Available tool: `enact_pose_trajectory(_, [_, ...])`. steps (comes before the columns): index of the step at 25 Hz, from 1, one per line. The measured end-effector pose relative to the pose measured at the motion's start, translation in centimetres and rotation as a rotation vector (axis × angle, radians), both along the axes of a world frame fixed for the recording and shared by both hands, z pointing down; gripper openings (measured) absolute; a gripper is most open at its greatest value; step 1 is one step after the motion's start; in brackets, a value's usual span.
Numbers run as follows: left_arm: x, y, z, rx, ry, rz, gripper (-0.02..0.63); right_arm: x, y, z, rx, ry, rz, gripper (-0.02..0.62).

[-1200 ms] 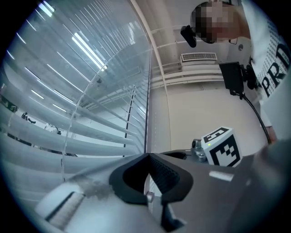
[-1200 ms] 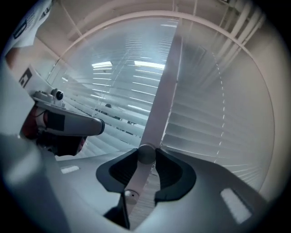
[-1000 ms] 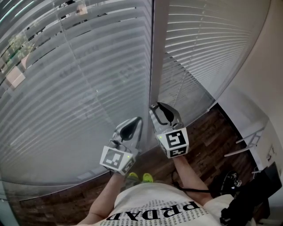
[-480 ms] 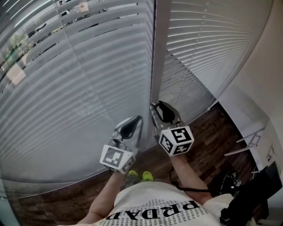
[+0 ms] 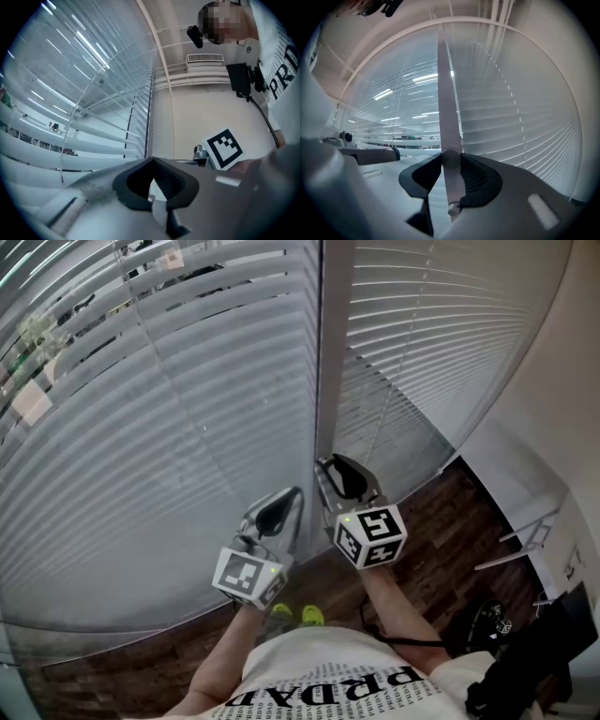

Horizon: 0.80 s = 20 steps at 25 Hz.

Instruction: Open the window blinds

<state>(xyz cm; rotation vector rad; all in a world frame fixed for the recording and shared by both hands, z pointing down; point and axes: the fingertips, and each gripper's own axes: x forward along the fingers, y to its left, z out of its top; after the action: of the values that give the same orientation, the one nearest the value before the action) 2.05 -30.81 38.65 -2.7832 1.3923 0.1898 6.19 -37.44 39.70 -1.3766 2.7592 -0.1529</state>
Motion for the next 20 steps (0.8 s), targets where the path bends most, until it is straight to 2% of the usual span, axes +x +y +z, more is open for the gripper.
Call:
enact_pose_trajectory(2, [0.0,0.0,0.0,0.002,0.000,0.002,-0.009,-0.1,0.1,0.1,0.024,0.068,-0.003,0.129])
enact_pose_trajectory(5, [0.0,0.1,-0.2,-0.006,0.011,-0.001,-0.009,0.0,0.5,0.0,0.106,0.256,-0.001,0.127])
enact_pose_trajectory(12, [0.0,-0.1,-0.3,-0.004,0.012,0.001,-0.009,-0.8,1.2,0.0,0.419,0.888,0.021,0.137])
enact_pose_trajectory(14, [0.1,-0.1,-0.3,-0.004,0.013,0.003,-0.008,-1.1,1.2,0.1,0.504,1.040,0.037,0.137])
enact_pose_trajectory(16, [0.1,-0.1,-0.3,-0.005,0.011,0.002,-0.008,-1.3,1.2,0.3,0.558,1.119,0.049,0.136])
enact_pose_trajectory(20, [-0.2,-0.2,-0.3,-0.010,0.010,-0.008,-0.009,-1.4,1.1,0.4,0.580,1.123,0.056,0.129])
